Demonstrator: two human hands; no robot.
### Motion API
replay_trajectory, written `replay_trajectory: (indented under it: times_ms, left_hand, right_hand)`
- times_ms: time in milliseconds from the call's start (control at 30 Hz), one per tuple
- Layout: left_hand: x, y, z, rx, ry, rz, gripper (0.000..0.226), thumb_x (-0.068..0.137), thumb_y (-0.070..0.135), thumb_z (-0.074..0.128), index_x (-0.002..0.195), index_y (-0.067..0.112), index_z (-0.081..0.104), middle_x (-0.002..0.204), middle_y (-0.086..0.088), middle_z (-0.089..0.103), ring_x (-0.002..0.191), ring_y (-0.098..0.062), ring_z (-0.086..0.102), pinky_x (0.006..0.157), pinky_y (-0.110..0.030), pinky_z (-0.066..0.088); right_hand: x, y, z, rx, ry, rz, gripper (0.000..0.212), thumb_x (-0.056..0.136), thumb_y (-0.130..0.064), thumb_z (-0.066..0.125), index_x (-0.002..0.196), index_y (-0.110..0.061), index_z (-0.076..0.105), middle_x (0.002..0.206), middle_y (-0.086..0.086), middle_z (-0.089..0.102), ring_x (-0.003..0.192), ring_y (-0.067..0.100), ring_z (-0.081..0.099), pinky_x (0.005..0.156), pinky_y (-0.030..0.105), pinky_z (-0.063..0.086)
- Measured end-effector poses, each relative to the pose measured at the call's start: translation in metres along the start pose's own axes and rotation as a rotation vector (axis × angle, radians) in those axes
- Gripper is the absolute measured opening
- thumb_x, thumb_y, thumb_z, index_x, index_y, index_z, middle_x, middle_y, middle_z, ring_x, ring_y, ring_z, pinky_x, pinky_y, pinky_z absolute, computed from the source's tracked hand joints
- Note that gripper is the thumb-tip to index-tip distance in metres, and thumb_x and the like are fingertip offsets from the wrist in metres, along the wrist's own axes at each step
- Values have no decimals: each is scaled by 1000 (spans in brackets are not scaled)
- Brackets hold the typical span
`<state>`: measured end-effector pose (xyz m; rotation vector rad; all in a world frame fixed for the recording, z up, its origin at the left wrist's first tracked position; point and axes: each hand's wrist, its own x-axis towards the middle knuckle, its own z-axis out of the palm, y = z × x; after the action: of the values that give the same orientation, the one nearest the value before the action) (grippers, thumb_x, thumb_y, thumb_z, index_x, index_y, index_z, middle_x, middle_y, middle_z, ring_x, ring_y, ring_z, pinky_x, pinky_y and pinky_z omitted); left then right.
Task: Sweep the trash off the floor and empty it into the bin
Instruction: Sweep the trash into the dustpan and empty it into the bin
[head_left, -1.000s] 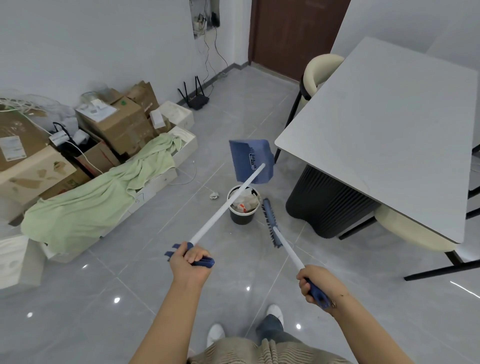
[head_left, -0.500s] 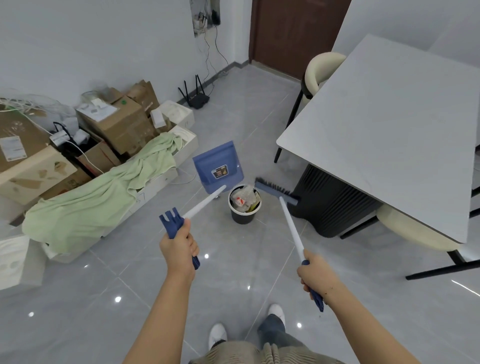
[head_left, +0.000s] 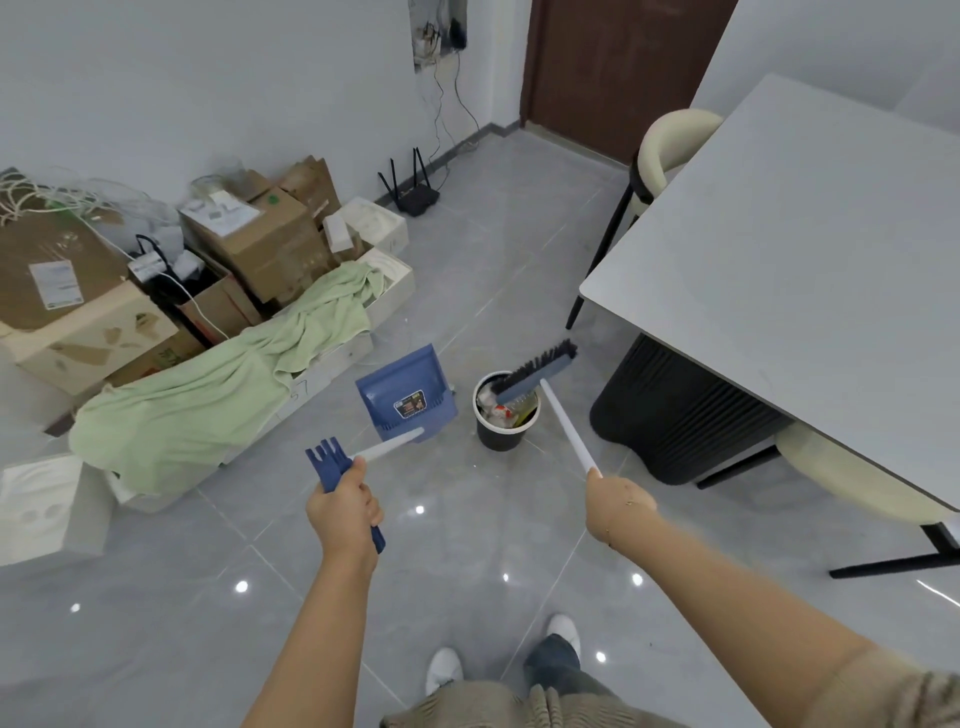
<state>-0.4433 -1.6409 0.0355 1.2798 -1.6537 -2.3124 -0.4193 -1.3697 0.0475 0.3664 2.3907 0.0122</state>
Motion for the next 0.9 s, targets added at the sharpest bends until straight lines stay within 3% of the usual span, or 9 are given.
replay_trajectory:
  times_ms: [133,267,433,500,667,767,900]
  left_hand:
    - [12,6,-7,69,-24,-8,21,89,9,61,72,16,51,54,0,33,32,-4,28,33,-16,23]
    - [29,15,-11,191,-57,16,18,89,9,61,73,15,54,56,-1,35,42,-11,31,39,-19,26]
    - [67,21,-10,351,-120,71,24,87,10,61,65,17,54,55,-3,40,48,-18,34,48,-27,26]
    - [79,23,-5,411,-123,78,22,86,10,62,65,16,56,55,-3,43,49,-19,37,49,-29,28]
    - [133,29,27,540,-125,56,23,84,10,61,62,16,55,54,-4,45,52,-21,40,50,-28,31]
    - [161,30,46,613,-108,30,26,83,8,62,60,14,52,55,-4,45,55,-21,41,55,-29,31]
    - [211,35,78,767,-94,-2,26,84,11,62,61,10,49,55,-4,46,56,-20,41,55,-29,33]
  right_hand:
    - [-3,-4,-24,186,-52,22,52,93,-12,43,144,-11,33,113,9,55,80,18,53,63,25,50]
    - [-15,-5,-51,356,-11,37,41,92,-9,39,133,-10,45,92,7,53,57,14,51,42,22,43]
    - [-14,-20,-77,480,-43,18,46,93,-8,39,139,-11,39,78,11,55,57,18,52,50,27,47]
    - [1,-28,-89,540,-85,-14,42,93,-5,40,135,-10,43,73,12,53,52,17,49,45,25,45]
    - [96,-66,-134,541,-151,-93,24,85,5,39,103,1,55,62,15,48,43,23,44,40,23,39]
    - [169,-88,-157,517,-213,-137,29,79,7,43,104,5,57,65,19,51,50,26,47,44,26,39]
    - [266,-120,-188,579,-304,-109,29,85,-1,50,112,-4,58,57,9,49,39,15,45,32,17,35]
